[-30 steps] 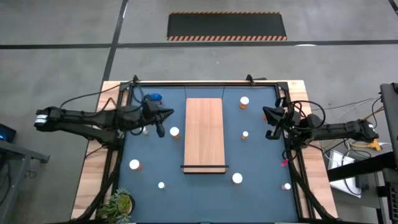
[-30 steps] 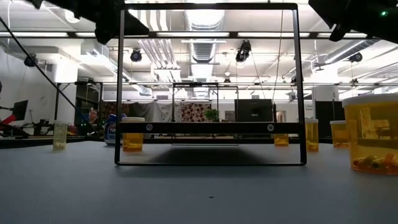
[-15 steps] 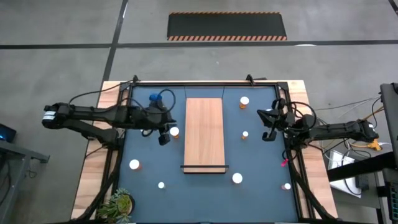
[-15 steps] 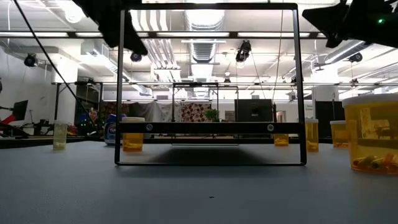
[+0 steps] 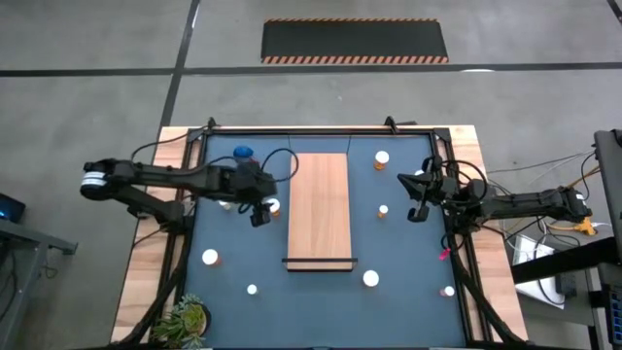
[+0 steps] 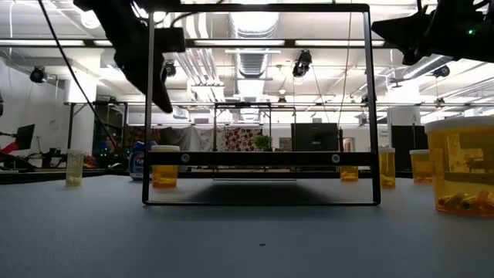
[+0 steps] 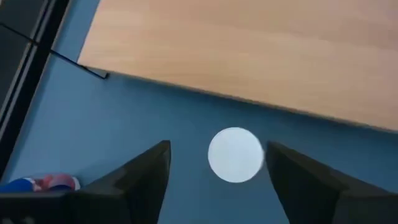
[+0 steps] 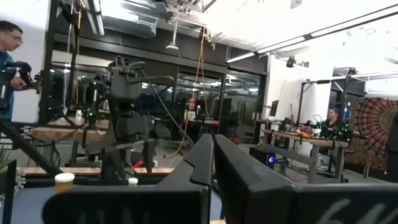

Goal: Pick and place medicine bottles onto shelf by color
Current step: Put the big orange pill bottle on the shelf

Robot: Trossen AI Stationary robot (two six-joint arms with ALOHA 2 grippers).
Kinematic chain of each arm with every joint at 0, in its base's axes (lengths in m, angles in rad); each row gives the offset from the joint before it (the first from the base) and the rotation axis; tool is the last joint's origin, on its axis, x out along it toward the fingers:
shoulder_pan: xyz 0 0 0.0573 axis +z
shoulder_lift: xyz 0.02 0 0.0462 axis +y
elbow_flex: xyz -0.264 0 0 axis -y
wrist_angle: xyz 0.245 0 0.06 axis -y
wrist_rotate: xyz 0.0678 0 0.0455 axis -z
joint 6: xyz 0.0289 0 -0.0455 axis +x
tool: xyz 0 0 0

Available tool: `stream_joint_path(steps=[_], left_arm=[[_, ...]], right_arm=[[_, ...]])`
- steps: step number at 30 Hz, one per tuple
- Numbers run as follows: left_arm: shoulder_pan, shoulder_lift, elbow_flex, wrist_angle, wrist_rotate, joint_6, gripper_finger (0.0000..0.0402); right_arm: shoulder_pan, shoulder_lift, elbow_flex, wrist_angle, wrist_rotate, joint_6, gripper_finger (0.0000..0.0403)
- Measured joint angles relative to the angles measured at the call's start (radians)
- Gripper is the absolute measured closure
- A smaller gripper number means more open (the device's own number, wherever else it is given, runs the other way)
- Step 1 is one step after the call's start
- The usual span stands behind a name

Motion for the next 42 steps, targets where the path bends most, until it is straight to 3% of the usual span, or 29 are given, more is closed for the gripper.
stream_joint_path(steps=[7,14,42], left_arm=[[0.019,0.084,-0.002,0.000,0.109,0.038,0.0153],[0.020,0.125,-0.002,0.000,0.151,0.057,0.0153],[0.055,0.135,-0.046,0.085,0.167,0.059,0.0153]], right_arm=[[0.000,0.000,0.000,-0.044,0.000,0.036,0.0394],[0.000,0.000,0.000,-0.069,0.000,0.054,0.0394],[0.000,0.000,0.000,-0.082,0.001,0.062,0.0394]])
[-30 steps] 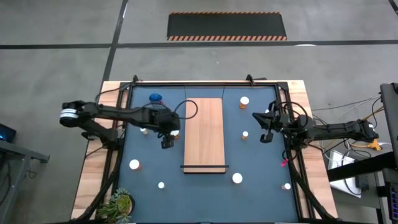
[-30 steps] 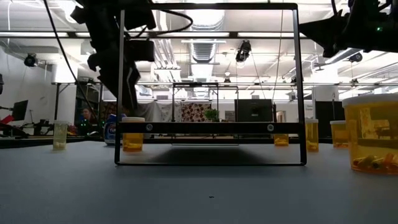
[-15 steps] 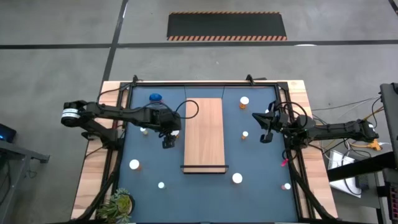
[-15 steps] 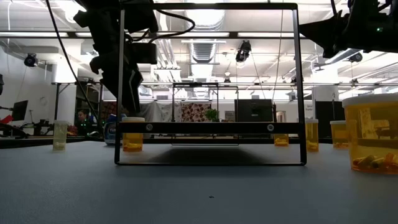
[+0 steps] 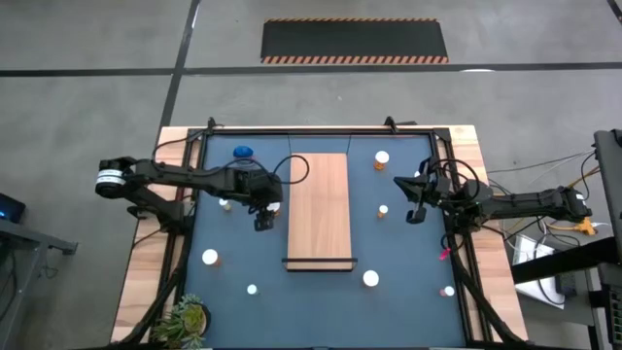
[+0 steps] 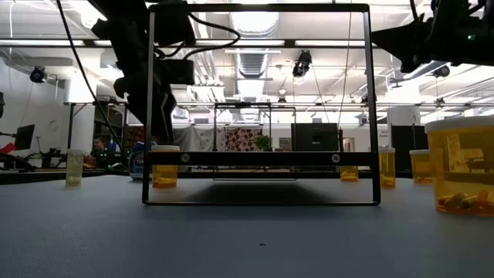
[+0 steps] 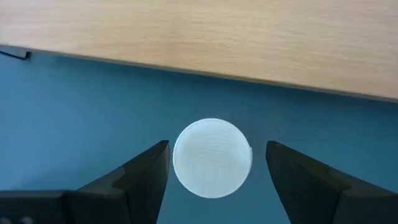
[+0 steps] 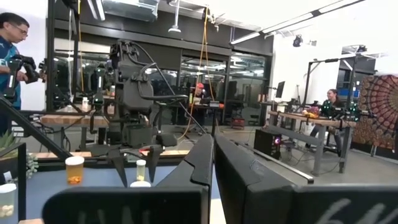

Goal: Pick and place medicine bottles onto shelf by color
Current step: Put the big orange pill bottle on the shelf

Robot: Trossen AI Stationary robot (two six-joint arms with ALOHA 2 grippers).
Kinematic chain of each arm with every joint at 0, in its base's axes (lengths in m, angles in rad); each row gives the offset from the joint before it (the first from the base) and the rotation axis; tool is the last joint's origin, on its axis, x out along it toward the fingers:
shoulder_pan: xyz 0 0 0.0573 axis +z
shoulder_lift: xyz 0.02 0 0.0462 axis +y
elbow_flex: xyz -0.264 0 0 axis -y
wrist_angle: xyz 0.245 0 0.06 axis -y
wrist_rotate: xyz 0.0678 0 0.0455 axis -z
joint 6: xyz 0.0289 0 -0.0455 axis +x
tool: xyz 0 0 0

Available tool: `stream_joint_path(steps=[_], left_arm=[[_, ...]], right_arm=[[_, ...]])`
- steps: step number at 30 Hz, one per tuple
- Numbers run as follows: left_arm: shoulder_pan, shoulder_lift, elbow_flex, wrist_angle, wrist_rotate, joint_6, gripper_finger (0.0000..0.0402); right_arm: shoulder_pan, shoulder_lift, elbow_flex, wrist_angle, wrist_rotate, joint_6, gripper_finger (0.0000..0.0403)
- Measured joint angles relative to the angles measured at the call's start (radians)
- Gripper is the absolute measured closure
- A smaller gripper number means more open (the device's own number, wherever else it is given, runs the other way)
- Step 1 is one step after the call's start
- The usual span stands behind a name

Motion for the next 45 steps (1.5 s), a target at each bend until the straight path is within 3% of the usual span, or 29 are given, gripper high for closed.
stream_joint_path(steps=[15,32,38,45], left_arm=[[0.004,0.000,-0.033,0.043,0.015,-0.005,0.0154],[0.004,-0.003,-0.067,0.057,0.013,-0.006,0.0210],[0.004,-0.001,0.000,-0.014,0.014,-0.007,0.0211],[0.005,-0.001,0.167,-0.175,-0.046,0.015,0.0212]], right_arm=[[0.000,0.000,0.000,-0.014,0.000,0.011,0.0394],[0.000,0.000,0.000,-0.013,0.000,0.011,0.0394],[0.000,0.000,0.000,-0.013,0.000,0.028,0.0394],[0.000,0.000,0.000,-0.016,0.000,0.036,0.0394]])
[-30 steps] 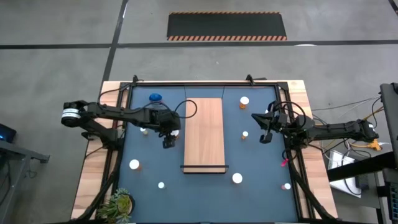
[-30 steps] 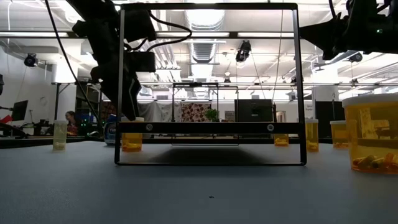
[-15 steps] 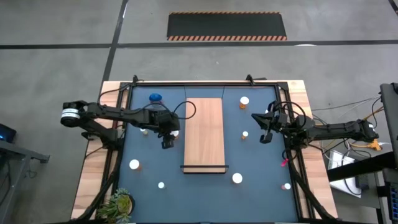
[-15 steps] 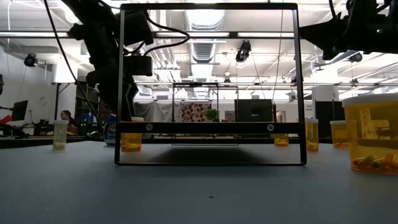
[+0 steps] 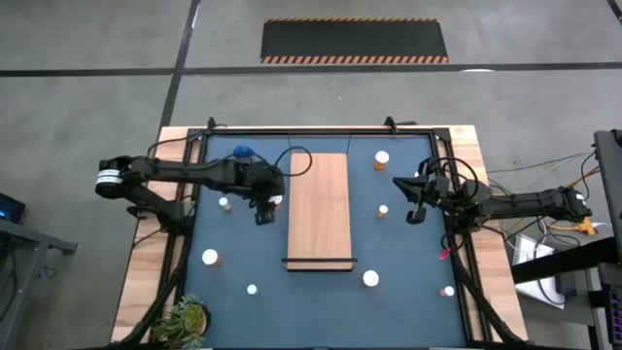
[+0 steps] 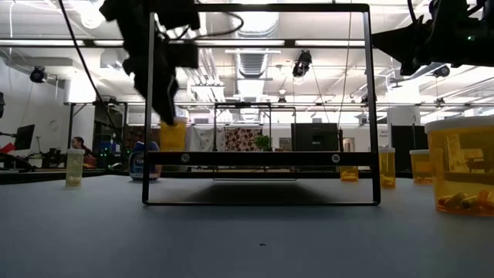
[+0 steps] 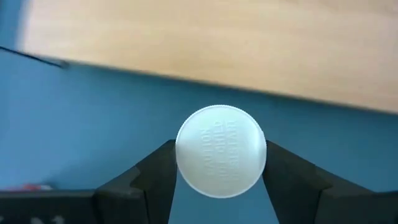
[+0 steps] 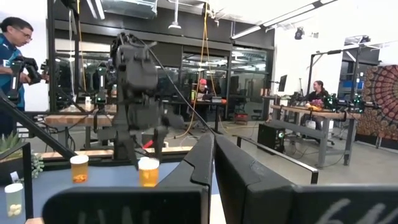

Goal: Pick and place medicine bottles onto shelf by color
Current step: Put the big orange pill bottle on the shelf

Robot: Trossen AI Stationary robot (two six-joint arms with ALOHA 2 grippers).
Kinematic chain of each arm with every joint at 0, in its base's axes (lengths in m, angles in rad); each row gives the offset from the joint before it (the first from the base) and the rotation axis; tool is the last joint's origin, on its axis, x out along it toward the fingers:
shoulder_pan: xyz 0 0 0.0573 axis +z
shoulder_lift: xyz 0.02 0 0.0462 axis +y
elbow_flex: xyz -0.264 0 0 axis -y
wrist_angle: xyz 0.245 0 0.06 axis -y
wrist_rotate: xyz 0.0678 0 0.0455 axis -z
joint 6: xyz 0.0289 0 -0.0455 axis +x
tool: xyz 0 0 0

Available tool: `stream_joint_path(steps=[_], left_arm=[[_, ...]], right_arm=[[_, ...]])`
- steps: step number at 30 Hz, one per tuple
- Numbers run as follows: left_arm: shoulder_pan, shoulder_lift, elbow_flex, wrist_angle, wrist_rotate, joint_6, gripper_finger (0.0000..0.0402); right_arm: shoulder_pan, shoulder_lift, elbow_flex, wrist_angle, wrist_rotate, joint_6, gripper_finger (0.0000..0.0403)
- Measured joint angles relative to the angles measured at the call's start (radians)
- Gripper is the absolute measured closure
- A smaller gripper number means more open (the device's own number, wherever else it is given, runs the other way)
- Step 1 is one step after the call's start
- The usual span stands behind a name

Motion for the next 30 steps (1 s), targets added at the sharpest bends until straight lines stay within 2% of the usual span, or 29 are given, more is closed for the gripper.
stream_joint_path(steps=[9,14,22,30], left_arm=[[0.085,0.017,0.141,0.072,-0.003,0.138,0.0213],[0.158,0.102,0.169,0.152,-0.003,0.178,0.0213],[0.235,0.273,0.289,0.143,-0.034,0.226,0.0213],[0.284,0.291,0.308,0.132,-0.038,0.244,0.0208]], right_arm=[[0.000,0.000,0.000,-0.001,0.000,0.001,0.0394],[0.000,0.000,0.000,-0.001,0.000,0.010,0.0394],[0.000,0.000,0.000,-0.002,0.001,0.010,0.0394],[0.000,0.000,0.000,-0.003,0.002,0.015,0.0394]])
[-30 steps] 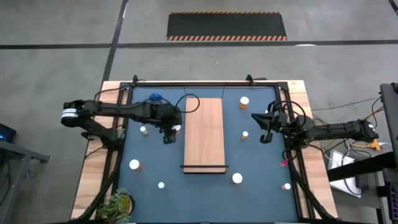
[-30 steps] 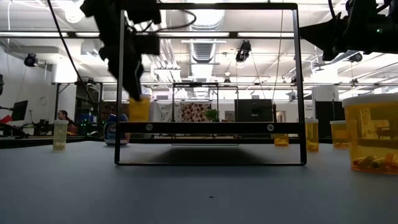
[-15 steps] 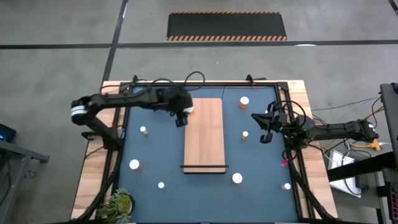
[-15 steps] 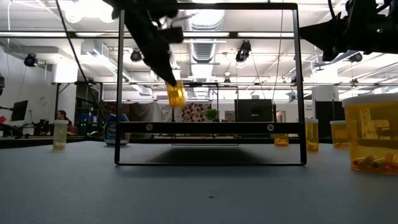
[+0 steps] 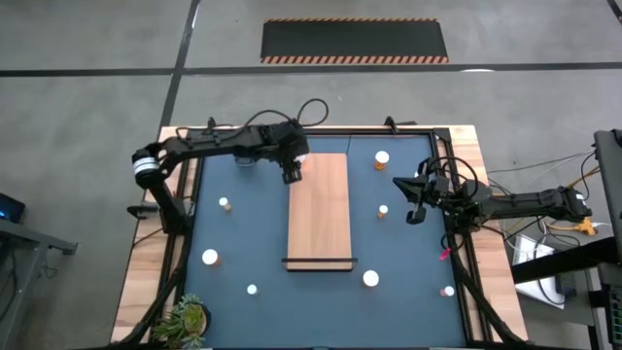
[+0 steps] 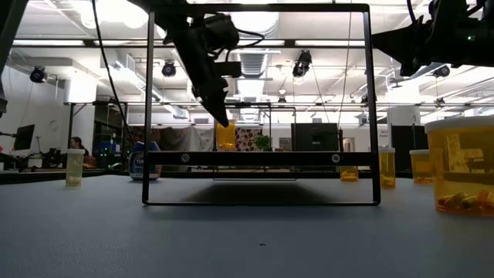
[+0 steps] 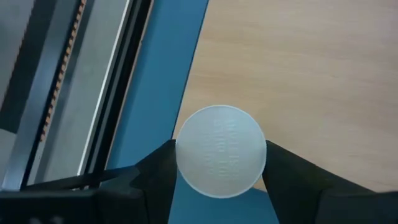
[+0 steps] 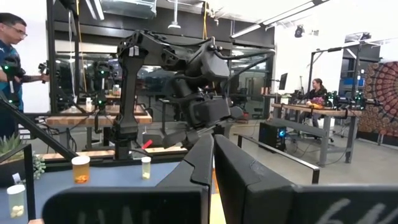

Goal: Pick and place medicine bottles onto shelf by color
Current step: Put the big orange pill bottle on the shelf

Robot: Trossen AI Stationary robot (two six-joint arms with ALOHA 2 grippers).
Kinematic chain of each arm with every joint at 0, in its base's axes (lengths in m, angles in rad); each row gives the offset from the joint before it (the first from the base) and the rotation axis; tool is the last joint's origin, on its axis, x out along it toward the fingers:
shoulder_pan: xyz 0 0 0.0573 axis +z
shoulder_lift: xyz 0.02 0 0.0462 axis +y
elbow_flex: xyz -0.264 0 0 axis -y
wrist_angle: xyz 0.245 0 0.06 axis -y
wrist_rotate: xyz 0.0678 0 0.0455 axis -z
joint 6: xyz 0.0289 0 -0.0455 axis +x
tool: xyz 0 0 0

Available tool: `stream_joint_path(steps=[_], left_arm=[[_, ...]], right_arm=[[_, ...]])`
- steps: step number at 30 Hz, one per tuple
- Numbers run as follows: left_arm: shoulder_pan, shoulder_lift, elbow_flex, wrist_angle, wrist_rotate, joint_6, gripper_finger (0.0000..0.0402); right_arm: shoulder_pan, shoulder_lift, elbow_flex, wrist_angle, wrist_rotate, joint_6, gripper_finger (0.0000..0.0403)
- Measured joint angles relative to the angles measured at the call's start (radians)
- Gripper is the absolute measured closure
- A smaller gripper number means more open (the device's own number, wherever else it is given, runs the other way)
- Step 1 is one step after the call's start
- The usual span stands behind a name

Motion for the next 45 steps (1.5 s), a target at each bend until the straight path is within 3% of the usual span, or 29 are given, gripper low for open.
stream_joint_path(steps=[8,35,45], left_arm=[[0.003,0.005,-0.013,0.001,0.051,-0.003,0.0204],[0.003,0.005,-0.043,0.053,0.047,-0.028,0.0201],[0.003,0.005,-0.045,0.053,0.055,-0.025,0.0143]], right_arm=[[0.000,0.000,0.000,-0.003,0.000,0.009,0.0394],[0.000,0.000,0.000,-0.029,-0.001,0.027,0.0394],[0.000,0.000,0.000,-0.029,-0.002,0.027,0.0394]])
